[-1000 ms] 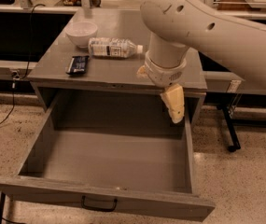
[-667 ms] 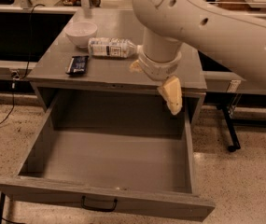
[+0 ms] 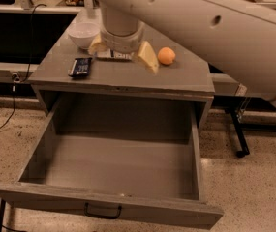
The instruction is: Place rxbar blueberry into top drawer
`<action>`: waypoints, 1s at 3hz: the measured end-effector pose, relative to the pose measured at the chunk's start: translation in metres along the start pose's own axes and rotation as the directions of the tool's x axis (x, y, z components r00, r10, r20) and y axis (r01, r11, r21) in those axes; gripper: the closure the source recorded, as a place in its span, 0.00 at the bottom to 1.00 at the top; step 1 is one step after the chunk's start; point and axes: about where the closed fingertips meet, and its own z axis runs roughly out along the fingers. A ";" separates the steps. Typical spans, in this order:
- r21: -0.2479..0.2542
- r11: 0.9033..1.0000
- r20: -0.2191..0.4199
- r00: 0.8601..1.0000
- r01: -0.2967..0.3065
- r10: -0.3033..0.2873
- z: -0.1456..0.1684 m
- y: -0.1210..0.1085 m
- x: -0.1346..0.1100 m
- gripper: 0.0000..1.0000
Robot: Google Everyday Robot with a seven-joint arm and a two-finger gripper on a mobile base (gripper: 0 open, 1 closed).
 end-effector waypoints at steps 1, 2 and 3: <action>0.109 0.978 0.013 0.983 0.179 -0.181 0.015 -0.053 0.003 0.00; 0.115 0.964 0.006 0.971 0.238 -0.240 0.016 -0.056 0.004 0.00; 0.097 0.958 0.003 0.963 0.269 -0.270 0.017 -0.062 0.003 0.00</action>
Offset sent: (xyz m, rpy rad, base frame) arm 0.0250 0.0459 -0.0018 0.0197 -0.0267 0.1958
